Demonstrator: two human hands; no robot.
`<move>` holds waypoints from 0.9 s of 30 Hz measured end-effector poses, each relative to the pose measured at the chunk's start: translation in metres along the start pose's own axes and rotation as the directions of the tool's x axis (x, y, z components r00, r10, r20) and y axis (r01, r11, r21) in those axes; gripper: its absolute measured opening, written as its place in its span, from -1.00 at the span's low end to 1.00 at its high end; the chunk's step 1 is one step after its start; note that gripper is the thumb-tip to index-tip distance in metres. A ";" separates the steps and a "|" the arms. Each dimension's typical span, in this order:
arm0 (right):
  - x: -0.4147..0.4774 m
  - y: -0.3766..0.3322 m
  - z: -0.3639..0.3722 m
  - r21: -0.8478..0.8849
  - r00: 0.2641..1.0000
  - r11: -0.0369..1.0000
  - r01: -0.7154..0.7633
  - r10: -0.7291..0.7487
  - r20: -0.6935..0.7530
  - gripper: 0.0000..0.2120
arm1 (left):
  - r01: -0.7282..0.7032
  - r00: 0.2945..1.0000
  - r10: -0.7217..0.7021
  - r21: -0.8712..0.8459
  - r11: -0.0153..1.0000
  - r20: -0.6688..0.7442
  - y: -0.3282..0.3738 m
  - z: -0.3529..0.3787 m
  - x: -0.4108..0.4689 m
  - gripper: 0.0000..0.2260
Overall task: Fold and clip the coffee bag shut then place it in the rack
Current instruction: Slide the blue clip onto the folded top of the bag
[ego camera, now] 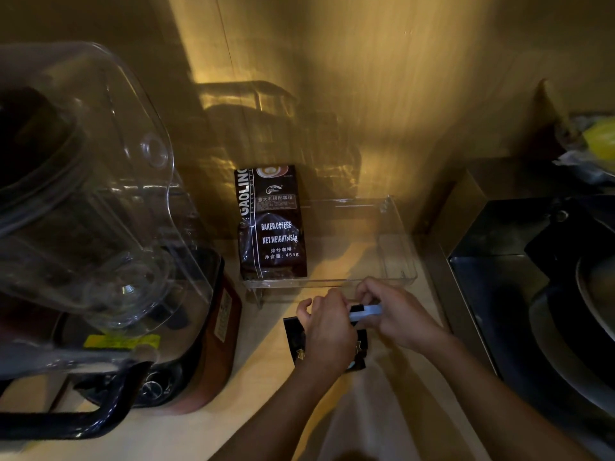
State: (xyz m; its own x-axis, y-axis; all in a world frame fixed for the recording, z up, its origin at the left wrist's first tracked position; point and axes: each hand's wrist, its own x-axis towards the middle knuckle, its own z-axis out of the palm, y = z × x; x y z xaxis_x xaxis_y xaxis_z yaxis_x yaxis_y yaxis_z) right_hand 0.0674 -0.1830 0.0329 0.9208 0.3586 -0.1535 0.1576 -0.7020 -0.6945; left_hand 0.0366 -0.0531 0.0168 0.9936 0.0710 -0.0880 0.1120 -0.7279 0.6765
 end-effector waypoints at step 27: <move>-0.006 0.018 0.018 0.573 0.988 0.816 -0.076 0.140 -0.068 -0.81 | -0.087 0.995 0.089 0.048 0.995 -0.048 -0.002 -0.002 0.002 -0.82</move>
State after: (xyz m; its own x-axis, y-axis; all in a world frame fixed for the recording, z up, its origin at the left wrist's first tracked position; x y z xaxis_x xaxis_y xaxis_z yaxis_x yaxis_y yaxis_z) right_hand 0.0581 -0.1866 0.0088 0.9559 0.2139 -0.2011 -0.1462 -0.2473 -0.9579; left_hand 0.0383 -0.0501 0.0166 0.9992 0.0386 0.0076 0.0245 -0.7630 0.6459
